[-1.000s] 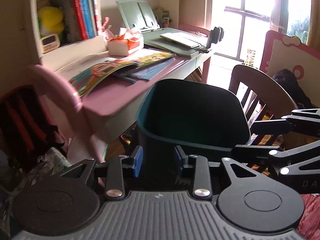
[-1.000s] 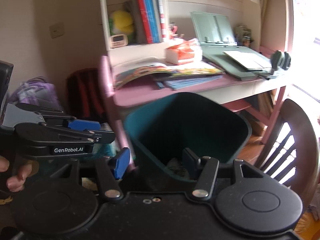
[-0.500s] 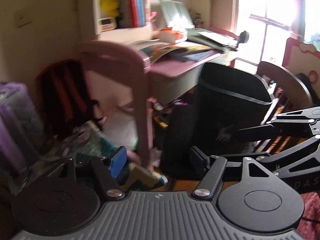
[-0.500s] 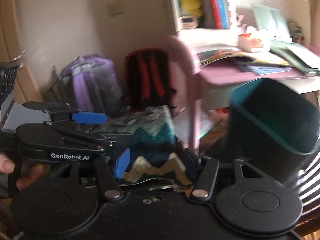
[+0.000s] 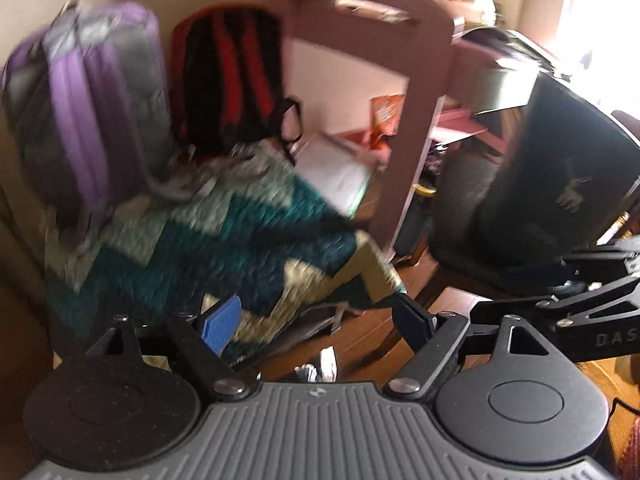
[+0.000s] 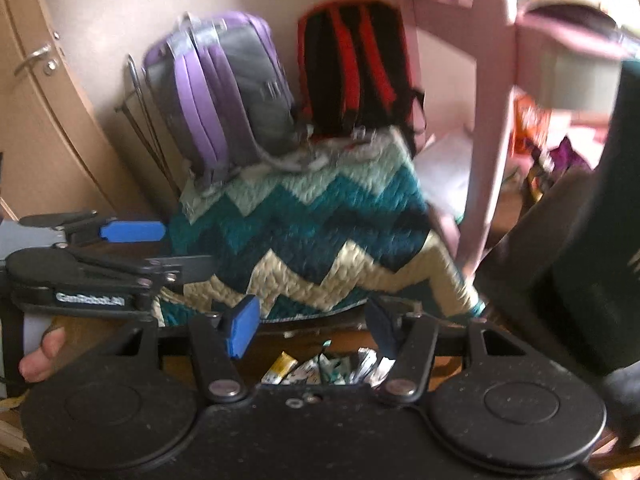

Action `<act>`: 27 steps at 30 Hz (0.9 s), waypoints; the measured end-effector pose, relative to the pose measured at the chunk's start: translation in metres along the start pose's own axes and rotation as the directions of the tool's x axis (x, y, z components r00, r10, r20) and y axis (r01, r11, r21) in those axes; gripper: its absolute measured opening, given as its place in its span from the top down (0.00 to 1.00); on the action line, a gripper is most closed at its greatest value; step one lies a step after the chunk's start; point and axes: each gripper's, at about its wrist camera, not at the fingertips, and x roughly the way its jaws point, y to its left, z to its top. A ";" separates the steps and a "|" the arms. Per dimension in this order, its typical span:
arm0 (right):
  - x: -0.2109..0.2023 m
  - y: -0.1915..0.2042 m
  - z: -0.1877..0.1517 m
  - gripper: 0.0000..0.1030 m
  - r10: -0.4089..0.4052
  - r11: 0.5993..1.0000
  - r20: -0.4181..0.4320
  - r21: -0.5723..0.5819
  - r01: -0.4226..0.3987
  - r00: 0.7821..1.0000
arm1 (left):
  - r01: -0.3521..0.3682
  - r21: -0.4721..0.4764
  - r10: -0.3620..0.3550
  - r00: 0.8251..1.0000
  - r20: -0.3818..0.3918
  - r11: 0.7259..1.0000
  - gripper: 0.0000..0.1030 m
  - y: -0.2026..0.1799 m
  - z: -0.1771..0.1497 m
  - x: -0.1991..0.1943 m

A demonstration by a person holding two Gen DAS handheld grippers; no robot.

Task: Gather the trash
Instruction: 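Move both tools back down to the trash pile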

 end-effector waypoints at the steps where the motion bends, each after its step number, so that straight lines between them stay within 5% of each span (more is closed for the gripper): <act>1: 0.014 -0.001 -0.004 0.43 -0.001 1.000 -0.018 0.011 0.001 1.000 | -0.007 -0.009 0.007 1.000 -0.008 1.000 0.19 0.007 -0.006 0.007; 12: 0.168 -0.034 -0.058 0.43 0.012 0.972 -0.269 0.229 0.052 0.963 | -0.064 -0.014 0.059 0.976 -0.208 0.998 0.09 0.070 -0.082 0.123; 20: 0.288 -0.075 -0.124 0.43 -0.020 0.896 -0.494 0.376 0.235 0.869 | -0.091 -0.010 0.080 0.925 -0.371 0.996 0.09 0.113 -0.140 0.219; 27: 0.362 -0.110 -0.168 0.43 -0.048 0.822 -0.604 0.429 0.375 0.796 | -0.111 -0.008 0.094 0.875 -0.475 0.994 0.09 0.145 -0.190 0.296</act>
